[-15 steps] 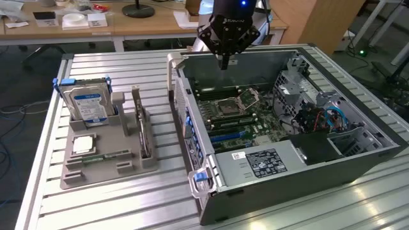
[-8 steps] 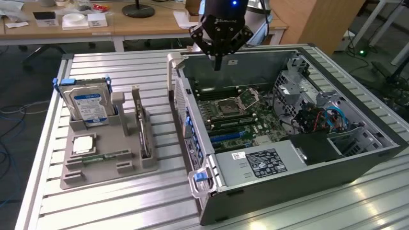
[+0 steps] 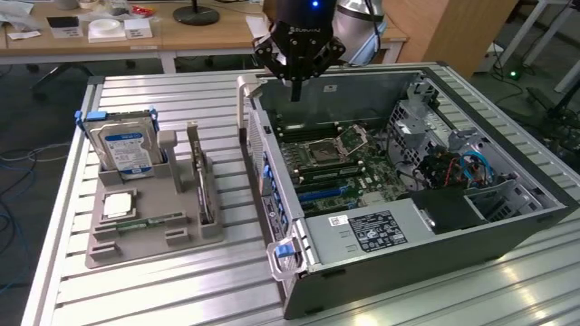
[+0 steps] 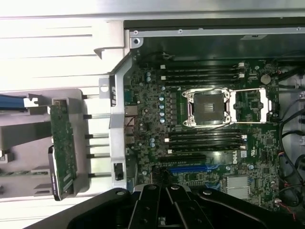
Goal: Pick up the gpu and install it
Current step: 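Reach for the gpu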
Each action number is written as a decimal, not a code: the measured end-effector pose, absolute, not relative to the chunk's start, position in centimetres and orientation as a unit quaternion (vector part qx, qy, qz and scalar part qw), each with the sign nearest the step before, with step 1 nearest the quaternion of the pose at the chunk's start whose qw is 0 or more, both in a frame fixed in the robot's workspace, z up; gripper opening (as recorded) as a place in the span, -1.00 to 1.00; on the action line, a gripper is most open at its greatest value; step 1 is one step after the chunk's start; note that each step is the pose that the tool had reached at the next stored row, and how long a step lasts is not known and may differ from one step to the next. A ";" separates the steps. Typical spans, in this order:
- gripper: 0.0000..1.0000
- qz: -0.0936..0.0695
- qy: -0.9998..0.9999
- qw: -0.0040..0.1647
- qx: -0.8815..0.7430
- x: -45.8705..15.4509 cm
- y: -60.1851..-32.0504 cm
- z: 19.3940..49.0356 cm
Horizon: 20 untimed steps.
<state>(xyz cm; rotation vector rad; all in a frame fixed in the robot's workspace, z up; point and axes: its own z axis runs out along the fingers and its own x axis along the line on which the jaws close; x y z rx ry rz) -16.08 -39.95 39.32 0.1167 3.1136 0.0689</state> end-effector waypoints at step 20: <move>-0.80 0.022 0.999 0.012 0.037 -20.6 -40.1 39.3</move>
